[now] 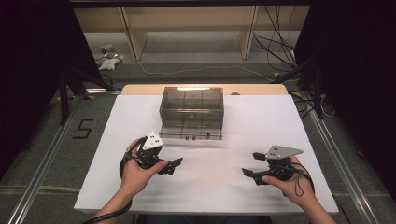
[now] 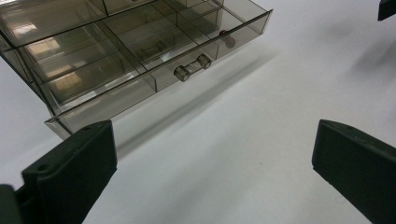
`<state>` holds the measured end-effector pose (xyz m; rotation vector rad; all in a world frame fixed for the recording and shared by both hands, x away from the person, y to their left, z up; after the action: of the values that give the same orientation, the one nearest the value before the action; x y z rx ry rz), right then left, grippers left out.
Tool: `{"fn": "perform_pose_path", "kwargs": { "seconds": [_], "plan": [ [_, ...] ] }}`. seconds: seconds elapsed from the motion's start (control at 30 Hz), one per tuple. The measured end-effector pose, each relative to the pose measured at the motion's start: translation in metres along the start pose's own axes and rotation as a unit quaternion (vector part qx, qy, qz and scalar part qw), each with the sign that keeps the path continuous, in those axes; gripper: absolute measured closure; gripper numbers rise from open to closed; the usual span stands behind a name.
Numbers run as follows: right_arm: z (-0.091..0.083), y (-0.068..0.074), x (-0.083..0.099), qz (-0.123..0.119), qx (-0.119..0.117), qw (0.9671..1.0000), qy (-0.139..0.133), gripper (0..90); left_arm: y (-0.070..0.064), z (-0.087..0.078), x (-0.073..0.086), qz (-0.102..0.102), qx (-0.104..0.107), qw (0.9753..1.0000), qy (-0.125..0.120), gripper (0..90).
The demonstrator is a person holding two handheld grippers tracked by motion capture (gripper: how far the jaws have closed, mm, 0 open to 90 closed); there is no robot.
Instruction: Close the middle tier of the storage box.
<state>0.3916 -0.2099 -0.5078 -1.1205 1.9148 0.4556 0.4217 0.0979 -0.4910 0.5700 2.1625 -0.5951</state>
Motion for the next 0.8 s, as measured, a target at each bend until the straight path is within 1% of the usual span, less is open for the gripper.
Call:
{"fn": "perform_pose_path", "kwargs": {
  "seconds": [0.13, 0.2, 0.23, 0.37, 0.4, 0.47, 0.53, 0.67, 0.73, 0.8],
  "plan": [
    [0.000, 0.000, 0.000, -0.001, 0.000, 1.0000, 0.000, 23.4, -0.001, 0.002, 0.000, -0.004, 0.006, 1.0000, 0.000, 0.0],
    [0.000, 0.001, 0.000, -0.002, -0.001, 1.0000, -0.001, 23.4, -0.001, 0.003, -0.001, -0.011, 0.007, 0.9999, -0.002, 0.0],
    [0.000, 0.001, 0.000, -0.002, -0.002, 1.0000, 0.000, 23.4, -0.001, 0.004, -0.001, -0.012, 0.005, 0.9999, -0.003, 0.0],
    [0.001, 0.001, 0.001, -0.002, -0.006, 1.0000, -0.003, 23.4, 0.003, 0.006, -0.002, -0.001, -0.012, 0.9999, -0.002, 0.0],
    [0.002, 0.001, 0.001, -0.003, -0.008, 1.0000, -0.002, 23.5, 0.003, 0.007, -0.003, -0.003, -0.013, 0.9999, -0.006, 0.0],
    [0.002, 0.001, 0.002, -0.004, -0.009, 1.0000, 0.000, 23.5, 0.004, 0.007, -0.004, -0.001, -0.017, 0.9998, -0.008, 0.6],
    [0.001, 0.002, 0.001, -0.006, -0.008, 0.9999, -0.002, 23.5, 0.006, 0.008, -0.004, -0.002, -0.020, 0.9997, -0.014, 2.9],
    [0.000, 0.003, 0.001, -0.005, -0.006, 1.0000, -0.004, 23.5, 0.010, 0.008, -0.008, -0.007, -0.034, 0.9988, -0.034, 13.4],
    [-0.001, 0.003, 0.001, -0.004, -0.004, 1.0000, -0.002, 23.4, 0.012, 0.008, -0.010, -0.003, -0.043, 0.9983, -0.039, 20.0],
    [-0.001, 0.003, 0.002, -0.002, -0.003, 1.0000, -0.001, 23.5, 0.014, 0.009, -0.011, 0.000, -0.053, 0.9976, -0.045, 30.3]
  ]
}}
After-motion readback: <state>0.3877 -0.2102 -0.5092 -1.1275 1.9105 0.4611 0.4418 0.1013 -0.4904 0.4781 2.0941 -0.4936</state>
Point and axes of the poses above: each handheld gripper's, and its own axes: z roughly forward along the jaws, x roughly out of its underside, y roughly to its left, the point moved 8 cm from there along z, roughly forward along the jaws, and after that the axes turned 12 degrees about -z, right-handed, at the moved point
